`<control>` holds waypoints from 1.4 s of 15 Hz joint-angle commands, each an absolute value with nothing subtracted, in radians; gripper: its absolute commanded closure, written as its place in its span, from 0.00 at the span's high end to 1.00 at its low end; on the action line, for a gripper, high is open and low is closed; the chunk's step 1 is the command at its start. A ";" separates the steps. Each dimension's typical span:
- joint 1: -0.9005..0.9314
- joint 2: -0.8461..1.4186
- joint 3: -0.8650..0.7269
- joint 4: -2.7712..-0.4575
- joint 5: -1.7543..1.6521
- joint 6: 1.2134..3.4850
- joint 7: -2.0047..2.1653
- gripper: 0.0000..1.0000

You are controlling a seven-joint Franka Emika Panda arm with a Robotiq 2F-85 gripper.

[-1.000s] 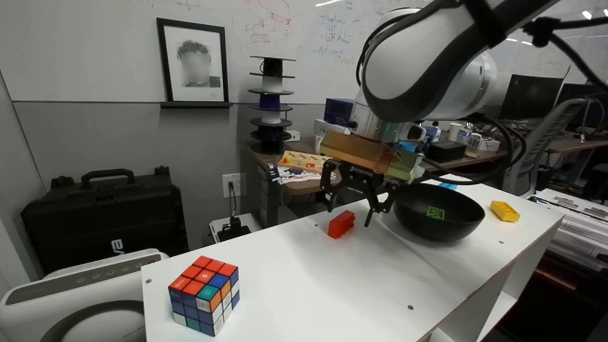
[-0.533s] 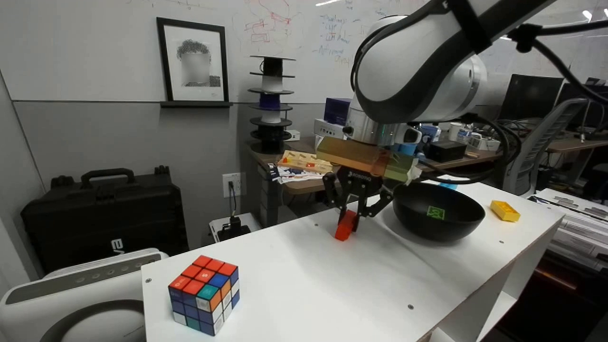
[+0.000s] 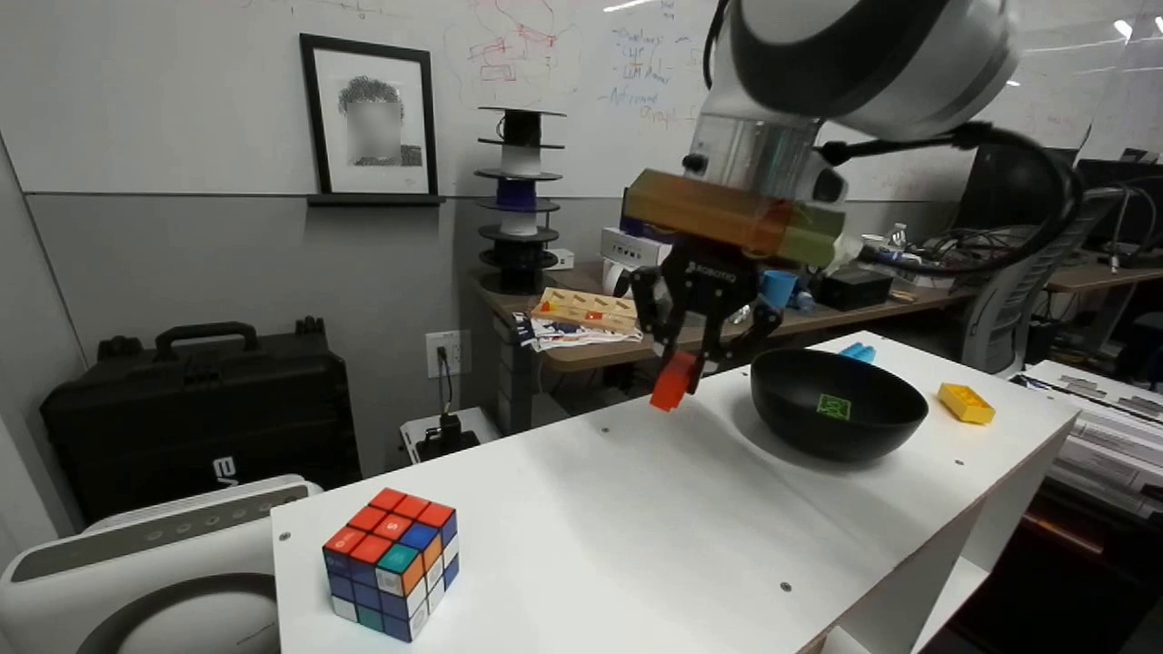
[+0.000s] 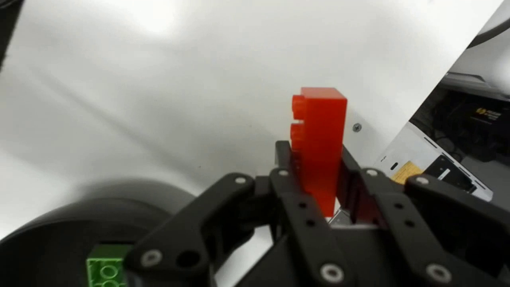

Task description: Pick up the orange, blue, green and yellow objects from the table and put them in the bowl

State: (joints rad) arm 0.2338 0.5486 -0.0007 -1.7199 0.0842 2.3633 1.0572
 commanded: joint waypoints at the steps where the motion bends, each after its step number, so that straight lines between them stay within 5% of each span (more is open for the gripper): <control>1: 0.199 0.326 -0.027 -1.962 0.083 2.406 1.055 0.07; 10: 0.120 0.369 -0.107 -1.980 0.013 2.583 1.141 0.07; 11: 0.119 0.376 -0.089 -1.967 0.037 2.572 1.122 0.52; 13: 0.114 0.380 -0.060 -1.961 0.067 2.554 1.081 0.59; 18: 0.087 0.327 -0.060 -2.009 0.060 2.524 1.019 0.98; 21: 0.049 0.289 -0.061 -2.042 0.094 2.522 0.972 1.00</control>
State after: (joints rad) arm 0.0858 0.3533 -0.0648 -1.9973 0.0491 2.5358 1.0445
